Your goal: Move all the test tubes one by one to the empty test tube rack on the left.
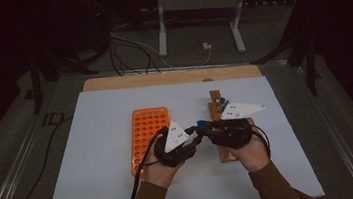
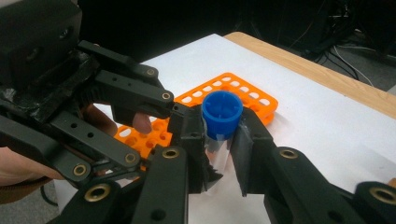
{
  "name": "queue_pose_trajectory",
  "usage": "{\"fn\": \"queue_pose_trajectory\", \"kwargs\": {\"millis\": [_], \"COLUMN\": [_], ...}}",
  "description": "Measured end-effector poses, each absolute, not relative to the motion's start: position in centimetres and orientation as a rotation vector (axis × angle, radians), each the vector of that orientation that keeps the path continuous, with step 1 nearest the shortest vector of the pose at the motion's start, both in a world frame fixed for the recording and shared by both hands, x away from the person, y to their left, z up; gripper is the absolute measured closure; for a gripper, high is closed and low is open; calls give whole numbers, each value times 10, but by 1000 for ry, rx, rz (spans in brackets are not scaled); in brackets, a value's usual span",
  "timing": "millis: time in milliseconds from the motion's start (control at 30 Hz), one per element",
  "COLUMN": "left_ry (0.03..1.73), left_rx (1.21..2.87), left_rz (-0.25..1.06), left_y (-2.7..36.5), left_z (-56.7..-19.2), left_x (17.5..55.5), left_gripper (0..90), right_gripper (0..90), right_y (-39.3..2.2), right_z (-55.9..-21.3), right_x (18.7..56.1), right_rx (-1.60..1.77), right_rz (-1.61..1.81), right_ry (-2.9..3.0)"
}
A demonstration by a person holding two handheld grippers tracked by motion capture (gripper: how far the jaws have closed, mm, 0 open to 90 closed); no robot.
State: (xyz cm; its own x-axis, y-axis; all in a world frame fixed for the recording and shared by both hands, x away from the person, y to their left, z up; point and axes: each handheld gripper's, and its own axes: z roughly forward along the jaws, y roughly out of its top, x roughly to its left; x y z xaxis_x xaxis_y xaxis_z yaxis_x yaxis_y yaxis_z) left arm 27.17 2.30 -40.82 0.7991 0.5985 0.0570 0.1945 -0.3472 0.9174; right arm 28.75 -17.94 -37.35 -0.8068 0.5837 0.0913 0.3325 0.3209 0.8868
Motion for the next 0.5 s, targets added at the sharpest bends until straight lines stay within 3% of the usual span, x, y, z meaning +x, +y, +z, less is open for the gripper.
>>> {"fn": "queue_pose_trajectory", "kwargs": {"millis": [33,233,367,400,433,500], "left_ry": [597,584,601,607,624,632], "left_rx": [1916,1921,1924,1922,1914,1910], "left_rz": [470,456,463,462,458,458], "left_y": [23,24,26,27,31,32], "left_z": [-408,-408,-408,-409,-409,-409], "left_x": [272,272,274,274,276,276], "left_gripper": [742,768,771,771,771,772], "right_gripper": [763,759,542,542,449,397], "right_y": [-179,-179,-184,-184,-188,-189], "right_z": [-374,-374,-371,-371,-370,-369], "right_x": [287,288,288,288,288,287], "right_rx": [833,834,842,842,842,847], "right_rz": [1482,1484,1556,1556,1571,1565], "right_ry": [2344,2348,2326,2326,2303,2295]}}
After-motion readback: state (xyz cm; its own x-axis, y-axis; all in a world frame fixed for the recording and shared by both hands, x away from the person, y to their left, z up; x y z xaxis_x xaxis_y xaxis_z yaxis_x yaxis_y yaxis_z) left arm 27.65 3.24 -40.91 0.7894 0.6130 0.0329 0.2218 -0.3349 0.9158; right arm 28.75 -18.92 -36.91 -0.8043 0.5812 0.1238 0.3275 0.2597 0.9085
